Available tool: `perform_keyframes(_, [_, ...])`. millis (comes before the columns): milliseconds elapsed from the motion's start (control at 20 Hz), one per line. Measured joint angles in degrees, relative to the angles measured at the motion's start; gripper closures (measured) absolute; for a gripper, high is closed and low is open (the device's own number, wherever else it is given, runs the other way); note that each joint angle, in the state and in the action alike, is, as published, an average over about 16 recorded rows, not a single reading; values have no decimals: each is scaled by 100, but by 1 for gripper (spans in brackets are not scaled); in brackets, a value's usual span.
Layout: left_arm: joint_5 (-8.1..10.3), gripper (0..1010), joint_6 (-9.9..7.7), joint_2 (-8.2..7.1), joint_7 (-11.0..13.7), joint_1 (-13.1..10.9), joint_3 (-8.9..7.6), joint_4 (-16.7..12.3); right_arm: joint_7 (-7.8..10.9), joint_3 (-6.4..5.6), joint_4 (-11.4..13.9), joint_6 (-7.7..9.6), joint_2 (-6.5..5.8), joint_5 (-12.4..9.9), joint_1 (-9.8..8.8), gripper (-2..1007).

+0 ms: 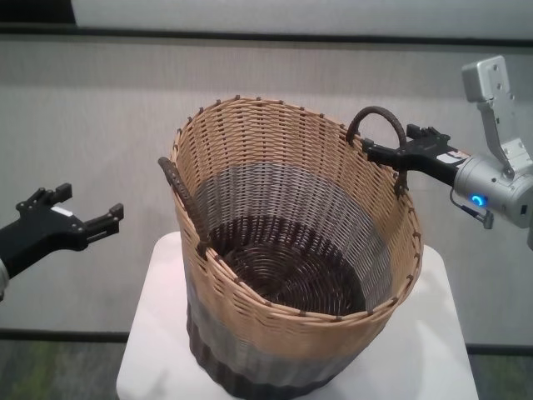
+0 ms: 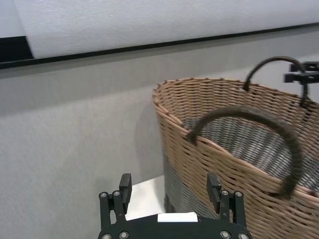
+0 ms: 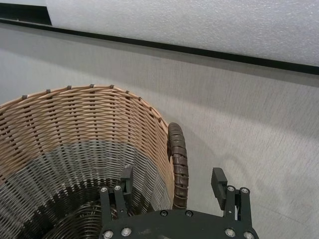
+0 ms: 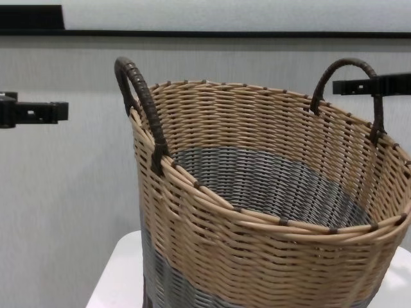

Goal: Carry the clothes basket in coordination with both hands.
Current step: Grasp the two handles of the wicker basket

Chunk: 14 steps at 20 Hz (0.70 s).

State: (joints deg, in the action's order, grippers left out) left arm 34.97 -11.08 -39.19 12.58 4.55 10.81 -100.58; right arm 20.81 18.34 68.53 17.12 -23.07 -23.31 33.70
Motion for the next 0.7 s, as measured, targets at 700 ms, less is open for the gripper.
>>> perform_keyframes(700, [378,10,-190,90,452,-46,-134,-439,0,0,0,0,0,0,0,5])
